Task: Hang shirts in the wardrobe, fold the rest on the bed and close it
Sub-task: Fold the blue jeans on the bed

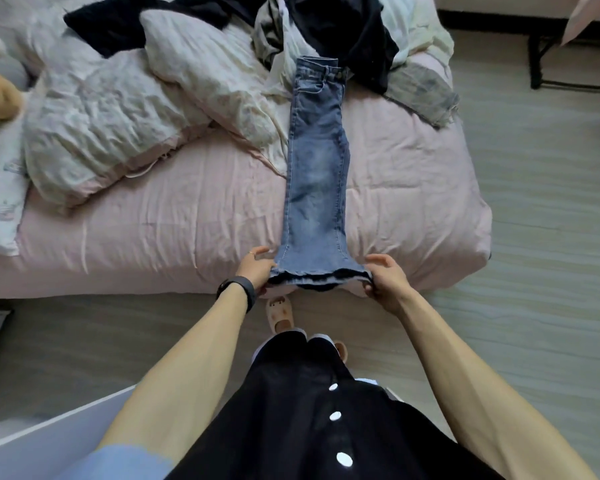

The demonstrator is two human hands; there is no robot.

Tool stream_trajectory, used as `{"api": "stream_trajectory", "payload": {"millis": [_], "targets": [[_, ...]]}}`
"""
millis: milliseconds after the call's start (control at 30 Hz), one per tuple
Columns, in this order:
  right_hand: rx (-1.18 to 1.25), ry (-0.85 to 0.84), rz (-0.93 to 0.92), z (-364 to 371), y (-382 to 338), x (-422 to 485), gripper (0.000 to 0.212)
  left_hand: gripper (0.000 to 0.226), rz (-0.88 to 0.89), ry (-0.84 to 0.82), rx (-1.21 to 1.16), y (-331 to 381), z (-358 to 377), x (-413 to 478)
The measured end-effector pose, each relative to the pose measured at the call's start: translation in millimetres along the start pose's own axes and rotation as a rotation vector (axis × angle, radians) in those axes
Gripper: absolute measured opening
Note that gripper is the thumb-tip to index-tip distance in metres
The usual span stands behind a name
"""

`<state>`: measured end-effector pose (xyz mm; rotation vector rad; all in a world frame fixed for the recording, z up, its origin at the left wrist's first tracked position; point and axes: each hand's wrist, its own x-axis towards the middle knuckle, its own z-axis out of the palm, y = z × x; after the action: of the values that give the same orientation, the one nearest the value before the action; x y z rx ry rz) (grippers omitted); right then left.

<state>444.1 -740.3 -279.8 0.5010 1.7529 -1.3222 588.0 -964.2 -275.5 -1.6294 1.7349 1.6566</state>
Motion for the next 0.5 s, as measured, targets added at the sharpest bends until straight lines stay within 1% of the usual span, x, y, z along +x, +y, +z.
{"api": "stream_trajectory", "payload": {"millis": [67,167,200,233,267,300,333,367,433,467,500], "targets": [[0.18,-0.055,0.022,-3,-20,-5,0.017,0.022,-0.021,-0.052,-0.153,12,2,-7],[0.362,-0.175,0.076,-11,-45,-6,0.025,0.021,-0.072,-0.127,-0.424,33,-4,-16],[0.371,-0.218,0.054,-12,-51,-5,0.03,0.019,-0.064,-0.164,-0.498,40,-8,-17],[0.319,-0.241,-0.002,-12,-57,-2,0.036,0.017,-0.028,-0.198,-0.531,49,-11,-17],[0.208,-0.239,-0.093,-10,-62,1,0.037,0.018,0.031,-0.208,-0.489,57,-12,-17],[0.063,-0.204,-0.208,-8,-65,4,0.031,0.018,0.117,-0.185,-0.377,63,-13,-16],[-0.09,-0.15,-0.321,-3,-71,8,0.023,0.015,0.215,-0.124,-0.221,72,-15,-13],[-0.236,-0.072,-0.412,0,-73,12,0.017,0.013,0.302,-0.041,-0.058,76,-16,-10],[-0.471,0.133,-0.571,7,-87,22,0.015,0.024,0.444,0.158,0.269,91,-23,-1],[-0.533,0.222,-0.656,10,-95,26,0.014,0.029,0.497,0.25,0.397,99,-27,3],[-0.549,0.268,-0.752,15,-106,31,0.013,0.032,0.566,0.331,0.481,109,-32,11]]}}
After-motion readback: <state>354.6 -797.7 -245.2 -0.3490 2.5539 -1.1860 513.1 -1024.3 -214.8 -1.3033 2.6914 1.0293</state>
